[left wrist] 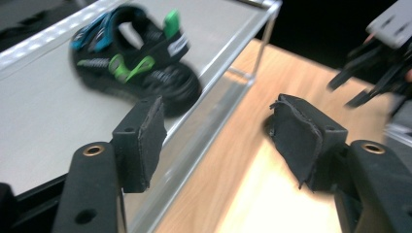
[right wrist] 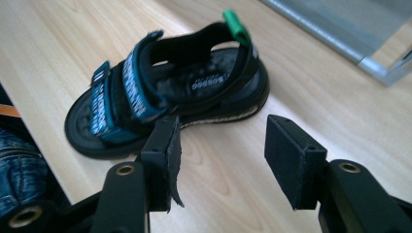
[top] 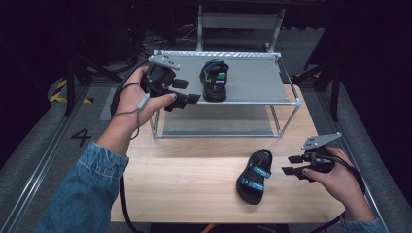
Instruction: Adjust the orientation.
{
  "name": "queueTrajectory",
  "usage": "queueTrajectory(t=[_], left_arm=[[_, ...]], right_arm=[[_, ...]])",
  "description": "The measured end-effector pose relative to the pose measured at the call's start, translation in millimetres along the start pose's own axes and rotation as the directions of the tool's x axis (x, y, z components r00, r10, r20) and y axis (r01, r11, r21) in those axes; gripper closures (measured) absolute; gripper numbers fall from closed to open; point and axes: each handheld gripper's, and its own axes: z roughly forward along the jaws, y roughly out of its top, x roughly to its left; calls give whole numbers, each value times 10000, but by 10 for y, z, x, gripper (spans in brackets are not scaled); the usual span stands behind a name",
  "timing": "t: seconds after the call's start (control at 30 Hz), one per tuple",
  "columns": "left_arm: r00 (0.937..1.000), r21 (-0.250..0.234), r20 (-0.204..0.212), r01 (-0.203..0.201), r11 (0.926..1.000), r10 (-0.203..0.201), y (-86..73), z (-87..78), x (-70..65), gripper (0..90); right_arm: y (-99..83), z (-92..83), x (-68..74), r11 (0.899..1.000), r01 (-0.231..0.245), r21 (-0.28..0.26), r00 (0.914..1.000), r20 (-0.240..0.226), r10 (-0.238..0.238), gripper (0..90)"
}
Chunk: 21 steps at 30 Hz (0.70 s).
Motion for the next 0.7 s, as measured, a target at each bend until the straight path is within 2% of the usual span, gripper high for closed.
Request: queueTrajectory(t=[0.1,0.2,0.27,0.4,0.57,0.7], left_arm=[[10000,41,-11,26,10000,-26,-87,-6,-46,390],[9996,77,-4,291,9995,-291,-226,15,-92,390],[9996,253,-162,232,9994,-228,-312,24,-119,389],[9994,416,-139,307,9987,-302,-477,49,-165,394],[9981,567,-563,299,9979,-267,-667,96,-185,401],[9981,595,-470,431,9973,-404,-797,129,-213,399]], right_arm=[[60,11,-19,9999,73,79,10000,22,-73,485],[158,41,-57,9998,172,141,9998,-80,-171,484],[214,62,-79,9997,181,190,9998,-88,-179,485],[327,111,-123,9993,308,192,9995,-62,-306,489],[445,216,-161,9973,581,440,9983,17,-583,511],[508,312,-148,9943,842,655,9964,-194,-831,533]])
